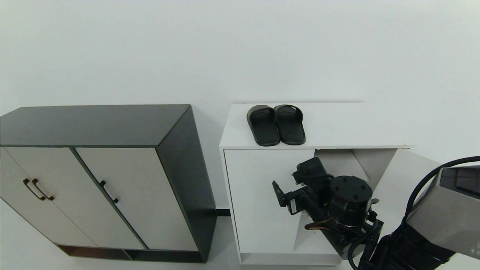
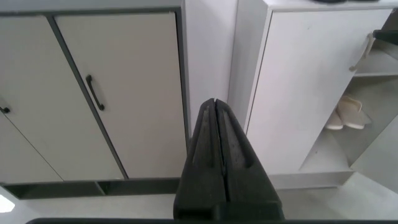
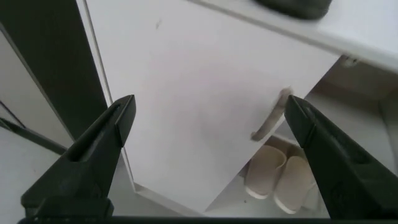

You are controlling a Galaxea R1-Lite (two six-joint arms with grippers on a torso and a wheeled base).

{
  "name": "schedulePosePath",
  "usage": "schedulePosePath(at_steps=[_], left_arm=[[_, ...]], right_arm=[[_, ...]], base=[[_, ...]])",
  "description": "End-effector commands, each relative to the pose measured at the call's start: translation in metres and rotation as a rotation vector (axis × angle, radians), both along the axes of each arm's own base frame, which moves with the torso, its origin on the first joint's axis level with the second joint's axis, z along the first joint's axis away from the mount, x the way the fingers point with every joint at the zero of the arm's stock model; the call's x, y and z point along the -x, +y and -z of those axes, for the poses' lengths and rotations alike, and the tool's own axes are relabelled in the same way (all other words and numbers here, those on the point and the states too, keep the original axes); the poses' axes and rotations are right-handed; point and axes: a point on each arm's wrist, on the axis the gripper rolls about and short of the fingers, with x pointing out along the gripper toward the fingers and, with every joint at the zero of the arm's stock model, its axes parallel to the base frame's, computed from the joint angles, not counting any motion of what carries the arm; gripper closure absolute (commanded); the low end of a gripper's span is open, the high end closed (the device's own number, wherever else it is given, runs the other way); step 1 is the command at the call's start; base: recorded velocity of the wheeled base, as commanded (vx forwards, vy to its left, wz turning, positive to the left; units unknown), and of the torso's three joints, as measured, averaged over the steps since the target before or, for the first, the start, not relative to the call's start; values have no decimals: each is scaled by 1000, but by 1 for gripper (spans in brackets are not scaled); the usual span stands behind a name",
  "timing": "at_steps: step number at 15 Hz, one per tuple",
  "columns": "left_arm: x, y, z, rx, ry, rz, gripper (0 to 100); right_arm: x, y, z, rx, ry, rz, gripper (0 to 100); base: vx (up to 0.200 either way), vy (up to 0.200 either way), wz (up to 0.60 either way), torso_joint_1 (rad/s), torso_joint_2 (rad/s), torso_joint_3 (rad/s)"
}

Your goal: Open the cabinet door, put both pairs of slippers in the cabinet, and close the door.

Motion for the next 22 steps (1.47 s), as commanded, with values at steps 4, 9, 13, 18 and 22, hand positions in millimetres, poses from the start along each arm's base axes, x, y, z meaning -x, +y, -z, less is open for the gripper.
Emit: schedulePosePath(at_steps=[4,9,13,18,22], left_arm=[[0,0,0,0,2,-2,100],[0,0,0,-6,2,0,100],[0,0,0,-9,2,0,100],[0,0,0,-3,2,0,100],[0,0,0,-4,2,0,100]], right_arm=[[-9,-5,-7,20,-85,30,0],[2,24,-89,-89,104,137,0],[-7,38,-114,-179,166,307,0],[-9,33,-93,-146,186,240,0],[-20,32,-83,-127,165,240,0]], base=[[0,0,0,73,-156,-94],[0,0,0,0,0,0],[0,0,0,0,0,0],[0,0,0,0,0,0],[150,0,0,-3,-2,3]])
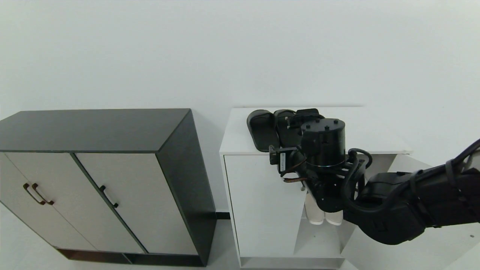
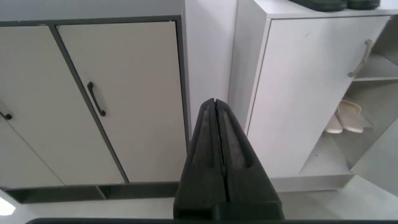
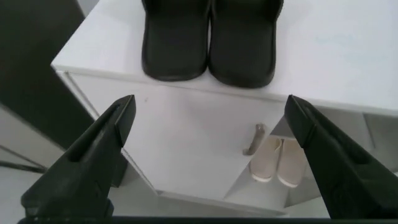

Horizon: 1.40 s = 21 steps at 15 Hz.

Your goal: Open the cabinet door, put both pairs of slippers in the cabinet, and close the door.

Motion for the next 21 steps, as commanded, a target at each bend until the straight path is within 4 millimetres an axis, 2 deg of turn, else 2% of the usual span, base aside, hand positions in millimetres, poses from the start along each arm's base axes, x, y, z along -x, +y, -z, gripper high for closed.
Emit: schedulePosePath(at_steps=[1,7,10,15,21], left_arm=[[0,0,0,-1,0,0,100],[0,0,0,-1,0,0,100],[0,0,0,-1,0,0,100],[0,0,0,1,0,0,100],[0,0,0,4,0,-1,100]], right_arm=[[-5,2,11,21,20,3,0],[-13,7,16,22,24,3,0],[-25,14,24,23,29,5,0],[-39,23,32,20,28,13,0],[-69,30,37,7,10,46,0]], base=[[200,0,0,12,2,-7],[200,0,0,7,6,2],[200,0,0,2,2,-2],[0,0,0,0,0,0],[0,0,0,0,0,0]])
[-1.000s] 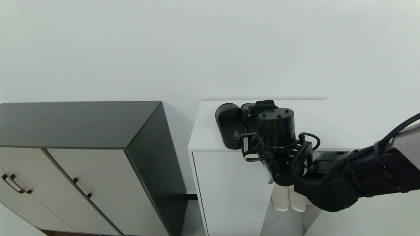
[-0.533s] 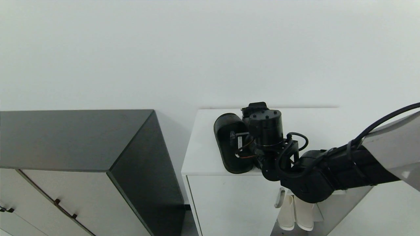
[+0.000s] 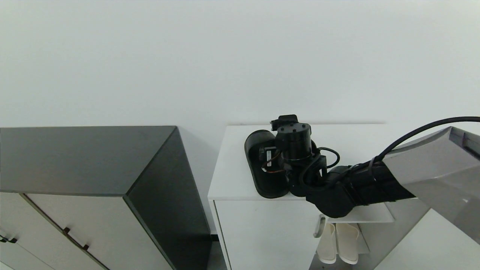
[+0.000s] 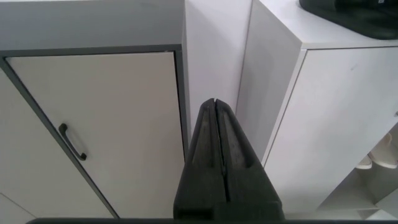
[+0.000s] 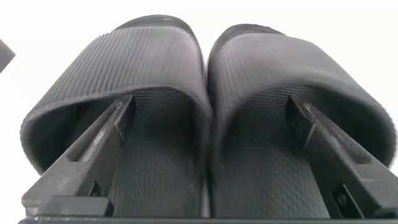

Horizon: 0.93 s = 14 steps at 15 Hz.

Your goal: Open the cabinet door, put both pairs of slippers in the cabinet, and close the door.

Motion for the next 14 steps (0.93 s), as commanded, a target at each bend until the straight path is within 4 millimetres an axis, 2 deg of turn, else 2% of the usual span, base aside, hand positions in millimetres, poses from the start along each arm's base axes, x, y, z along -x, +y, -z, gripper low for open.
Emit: schedulePosePath(at_steps=[1,2,3,7,10,12,14], left_arm=[[0,0,0,0,0,0,100],[0,0,0,0,0,0,100],[0,0,0,0,0,0,100],[0,0,0,-2,0,0,100],[0,0,0,-2,-2,0,100],[0,0,0,-2,0,0,100],[0,0,0,-2,0,0,100]], right_arm=[[-11,3,7,3,3,12,0],[-16,3,6,5,3,19,0],[-17,4,6,8,6,19,100],[-18,4,0,3,-3,22,100],[-3,-6,-29,-18,-27,14,100],[16,-14,-38,-10,-16,-4,100],[65,-26,-45,10,22,-132,100]], base=[[0,0,0,0,0,0],[0,0,0,0,0,0],[0,0,0,0,0,0],[0,0,0,0,0,0],[0,0,0,0,0,0],[0,0,0,0,0,0],[0,0,0,0,0,0]])
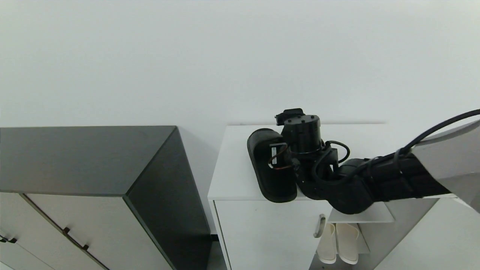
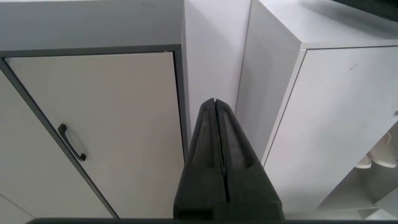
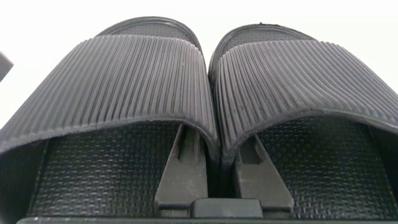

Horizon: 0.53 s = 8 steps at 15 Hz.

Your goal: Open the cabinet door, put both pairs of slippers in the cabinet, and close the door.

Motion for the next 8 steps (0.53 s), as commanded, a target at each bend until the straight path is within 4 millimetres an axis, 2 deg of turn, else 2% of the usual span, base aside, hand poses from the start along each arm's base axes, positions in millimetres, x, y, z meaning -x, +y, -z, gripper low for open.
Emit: schedulePosePath(at_steps=[1,2,3,5,8], left_arm=[[0,0,0,0,0,-1,100],[0,0,0,0,0,-1,100],[0,0,0,0,0,-1,100],[0,0,0,0,0,-1,100],[0,0,0,0,0,-1,100]], right_arm=[[53,-17,-26,-16,1,-117,100],[76,-24,-23,-2,21,-155,100],[82,-22,-24,-1,20,-168,100],[86,-22,-30,-16,8,-172,100],[86,-22,-27,-8,16,-172,100]], base=[[0,0,0,0,0,0],[0,0,0,0,0,0],[0,0,0,0,0,0],[0,0,0,0,0,0],[0,0,0,0,0,0]])
